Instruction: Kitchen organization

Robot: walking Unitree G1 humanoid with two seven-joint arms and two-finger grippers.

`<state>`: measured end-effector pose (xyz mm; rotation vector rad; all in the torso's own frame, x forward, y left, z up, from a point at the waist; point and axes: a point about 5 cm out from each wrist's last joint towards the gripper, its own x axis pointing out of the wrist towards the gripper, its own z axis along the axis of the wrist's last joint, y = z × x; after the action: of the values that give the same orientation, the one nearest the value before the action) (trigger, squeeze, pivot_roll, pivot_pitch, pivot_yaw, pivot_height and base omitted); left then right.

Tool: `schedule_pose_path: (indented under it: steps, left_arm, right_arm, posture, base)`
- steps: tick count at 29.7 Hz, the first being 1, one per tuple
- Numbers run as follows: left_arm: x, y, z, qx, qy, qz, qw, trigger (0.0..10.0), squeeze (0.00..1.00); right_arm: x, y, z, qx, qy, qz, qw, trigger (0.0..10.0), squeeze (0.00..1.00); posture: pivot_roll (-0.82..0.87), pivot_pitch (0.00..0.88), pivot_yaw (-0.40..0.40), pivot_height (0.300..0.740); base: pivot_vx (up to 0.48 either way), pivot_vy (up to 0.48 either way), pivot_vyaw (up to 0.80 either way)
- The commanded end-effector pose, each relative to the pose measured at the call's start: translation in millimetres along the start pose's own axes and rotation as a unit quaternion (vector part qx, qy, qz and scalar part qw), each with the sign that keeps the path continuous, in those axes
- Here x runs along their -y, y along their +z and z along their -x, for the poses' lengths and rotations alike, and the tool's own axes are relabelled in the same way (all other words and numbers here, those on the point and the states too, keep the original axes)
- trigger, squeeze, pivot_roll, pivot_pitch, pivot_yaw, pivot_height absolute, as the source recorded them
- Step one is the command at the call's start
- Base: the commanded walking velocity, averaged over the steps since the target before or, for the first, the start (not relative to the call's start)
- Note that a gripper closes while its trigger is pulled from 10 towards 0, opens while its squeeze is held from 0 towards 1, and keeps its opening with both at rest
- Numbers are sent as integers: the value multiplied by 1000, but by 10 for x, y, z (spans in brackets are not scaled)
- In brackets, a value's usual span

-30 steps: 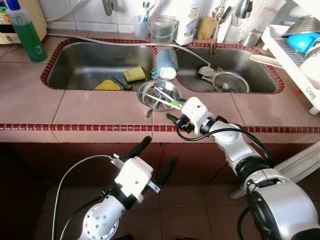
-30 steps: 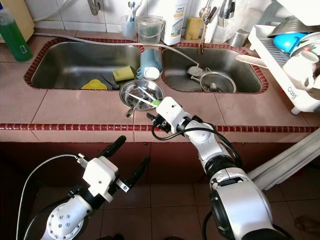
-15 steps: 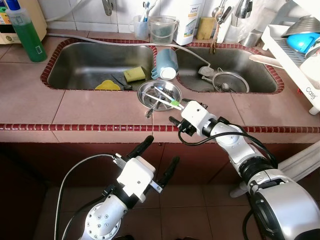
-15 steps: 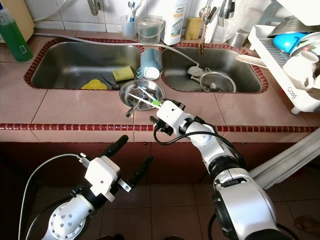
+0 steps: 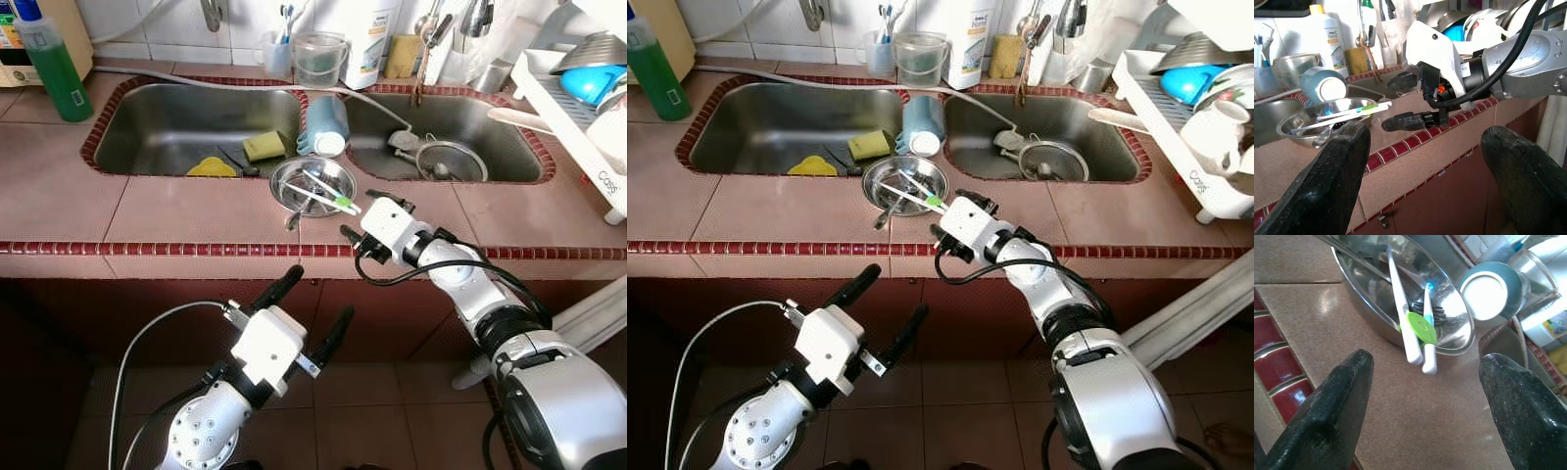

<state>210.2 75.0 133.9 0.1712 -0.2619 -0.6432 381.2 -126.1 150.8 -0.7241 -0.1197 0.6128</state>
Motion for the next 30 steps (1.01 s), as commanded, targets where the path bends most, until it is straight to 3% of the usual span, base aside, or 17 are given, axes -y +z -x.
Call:
schedule_pose_path:
  steps: [1, 4, 5, 6, 9, 16, 19, 24, 28, 30]
  left_arm:
    - [38, 13, -4, 2, -9, -2, 1000, 10000, 0]
    - [38, 14, -5, 2, -9, -2, 1000, 10000, 0]
    - [39, 16, -3, 2, -10, -2, 1000, 10000, 0]
    - [40, 18, -2, 3, -10, -2, 1000, 10000, 0]
    - [40, 19, -1, 3, -10, -1, 1000, 10000, 0]
    - [40, 21, -5, 3, -9, -1, 1000, 10000, 0]
    - [41, 23, -6, 3, -9, -1, 1000, 10000, 0]
    - [51, 25, -3, 4, -10, -1, 1000, 10000, 0]
    - [51, 26, -2, 3, -10, -2, 1000, 10000, 0]
    - [48, 27, -5, 4, -9, -2, 1000, 10000, 0]
  right_arm:
    - [6, -59, 32, -13, 2, 3, 1000, 9216, 0]
    - [13, -57, 32, -13, -1, 2, 1000, 8980, 0]
    - [17, -56, 32, -13, -2, 3, 1000, 6039, 0]
    - [20, -56, 32, -13, -3, 3, 1000, 6588, 0]
    - [22, -55, 32, -13, -3, 2, 1000, 6392, 0]
    - [60, -54, 28, -19, -17, 8, 1000, 7686, 0]
    - [77, -49, 24, -20, -23, 9, 999, 7765, 0]
    - [102, -19, 10, -16, -30, 11, 999, 6510, 0]
    - [117, -7, 2, -16, -34, 12, 999, 6941, 0]
    - [129, 4, -4, -15, -37, 13, 999, 6431, 0]
  posture:
    - [-111, 140, -61, 740]
    - [-111, 140, -61, 740]
    - [-109, 142, -60, 740]
    - [-109, 142, -60, 740]
    - [-109, 142, -60, 740]
    - [-109, 142, -60, 740]
    - [-109, 142, -60, 740]
    - [-109, 142, -60, 740]
    - [-104, 142, -63, 740]
    - [-104, 142, -63, 740]
  base:
    - [0, 0, 0]
    - [0, 0, 0]
    - [0, 0, 0]
    - [0, 0, 0]
    - [0, 0, 0]
    - [0, 0, 0]
    - [0, 0, 0]
    - [0, 0, 0]
    - [0, 0, 0]
    - [0, 0, 0]
